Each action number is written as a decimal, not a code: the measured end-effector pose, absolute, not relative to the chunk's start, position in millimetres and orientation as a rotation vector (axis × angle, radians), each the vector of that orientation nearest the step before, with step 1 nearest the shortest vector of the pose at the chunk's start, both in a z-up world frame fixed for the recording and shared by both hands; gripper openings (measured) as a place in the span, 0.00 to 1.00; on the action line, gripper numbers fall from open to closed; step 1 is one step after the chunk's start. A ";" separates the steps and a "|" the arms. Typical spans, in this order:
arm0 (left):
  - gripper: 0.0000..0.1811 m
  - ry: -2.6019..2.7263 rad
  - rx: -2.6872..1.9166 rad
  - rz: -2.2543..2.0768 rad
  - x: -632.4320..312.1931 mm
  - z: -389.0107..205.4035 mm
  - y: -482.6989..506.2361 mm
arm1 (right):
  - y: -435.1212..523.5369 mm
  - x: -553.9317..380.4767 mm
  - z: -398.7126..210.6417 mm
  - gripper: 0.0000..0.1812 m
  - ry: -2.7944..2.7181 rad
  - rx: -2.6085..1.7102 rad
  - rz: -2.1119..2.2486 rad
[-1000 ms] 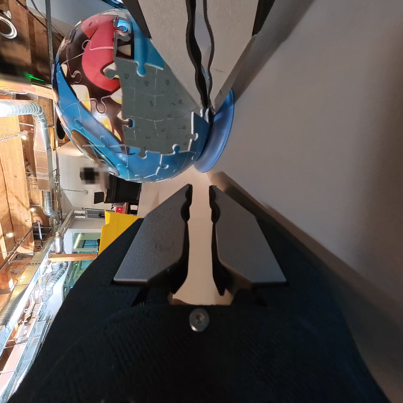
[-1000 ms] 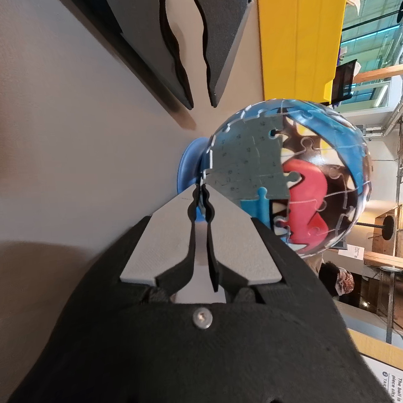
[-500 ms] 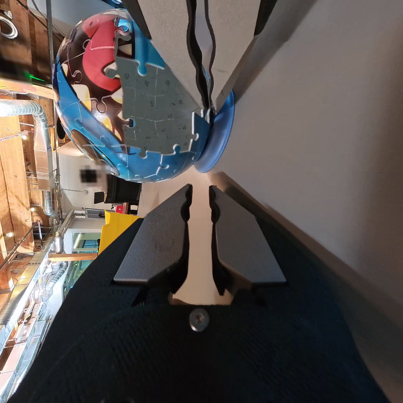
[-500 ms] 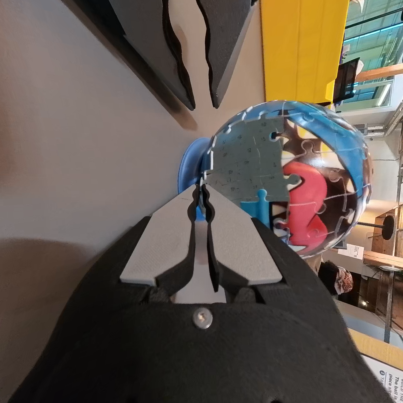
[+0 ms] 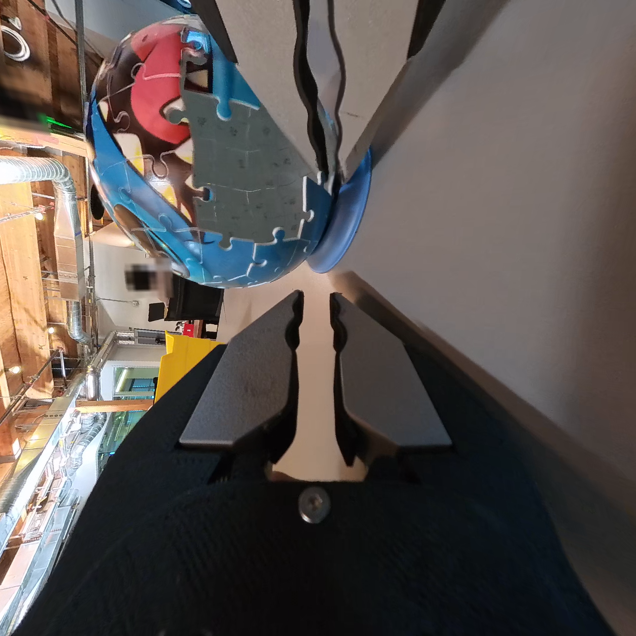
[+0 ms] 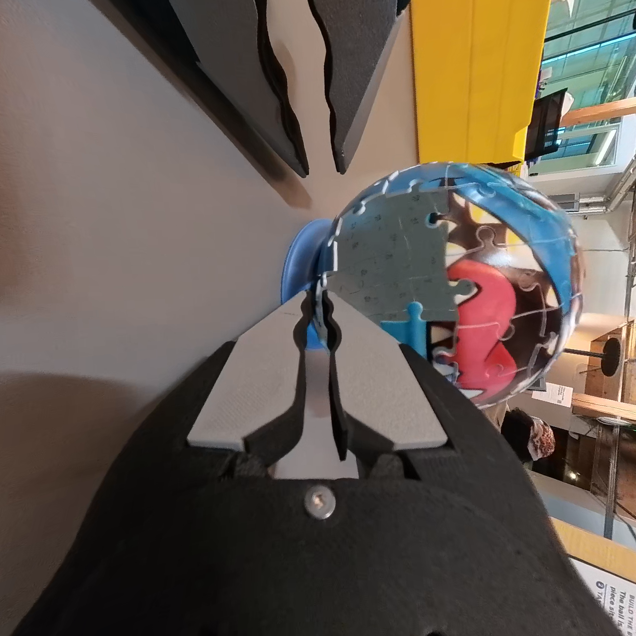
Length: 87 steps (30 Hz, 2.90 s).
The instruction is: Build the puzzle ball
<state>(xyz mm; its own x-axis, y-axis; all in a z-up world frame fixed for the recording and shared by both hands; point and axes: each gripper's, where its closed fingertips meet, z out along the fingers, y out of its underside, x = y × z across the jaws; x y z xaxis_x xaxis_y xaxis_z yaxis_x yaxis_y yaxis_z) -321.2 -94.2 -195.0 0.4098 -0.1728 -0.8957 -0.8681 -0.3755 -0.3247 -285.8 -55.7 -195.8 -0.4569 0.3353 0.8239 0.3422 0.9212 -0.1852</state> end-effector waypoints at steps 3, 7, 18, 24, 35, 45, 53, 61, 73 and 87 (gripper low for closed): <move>0.07 0.899 -1.806 1.016 -321.2 -195.1 -94.1 | -55.7 -285.3 -199.0 0.07 -2.094 -0.492 -0.011; 0.07 0.899 -1.803 1.017 -321.2 -194.9 -94.1 | -55.3 -285.0 -199.4 0.07 -2.096 -0.491 -0.013; 0.07 0.898 -1.799 1.014 -320.9 -194.7 -94.0 | -57.7 -285.7 -201.5 0.09 -2.111 -0.524 0.047; 0.07 0.896 -1.798 1.017 -321.1 -194.6 -93.9 | -54.5 -289.8 -194.8 0.14 -2.015 -0.424 -0.090; 0.06 0.896 -1.797 1.014 -320.7 -194.8 -94.7 | -51.4 -284.6 -197.4 0.11 -2.001 -0.460 -0.066; 0.09 0.823 -1.856 0.906 -335.0 -193.3 -102.7 | -54.8 -231.9 -152.2 0.00 -1.794 -0.555 0.400; 0.30 0.333 -1.967 -0.135 -319.1 -159.0 -108.6 | 4.6 -223.7 -82.5 0.35 -1.374 -1.279 1.349; 0.36 -0.130 -1.827 -0.756 -348.6 -125.7 -82.2 | 2.6 -274.5 -99.9 0.51 -1.354 -1.787 2.087; 0.44 -0.170 -1.834 -0.829 -335.4 -130.8 -57.8 | -6.1 -302.0 -128.1 0.62 -1.487 -1.899 1.984; 0.36 0.015 -1.687 -0.475 -341.2 -114.4 -56.6 | -3.8 -325.8 -116.2 0.62 -1.505 -1.513 1.821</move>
<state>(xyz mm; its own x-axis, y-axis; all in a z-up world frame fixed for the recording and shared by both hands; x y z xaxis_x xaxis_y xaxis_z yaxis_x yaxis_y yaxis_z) -341.2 -56.6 -114.4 0.9131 -0.2766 0.2997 0.2570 -0.1805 -0.9494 -325.8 -3.8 -116.2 -0.3786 0.7765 -0.5036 0.3485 -0.3845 -0.8548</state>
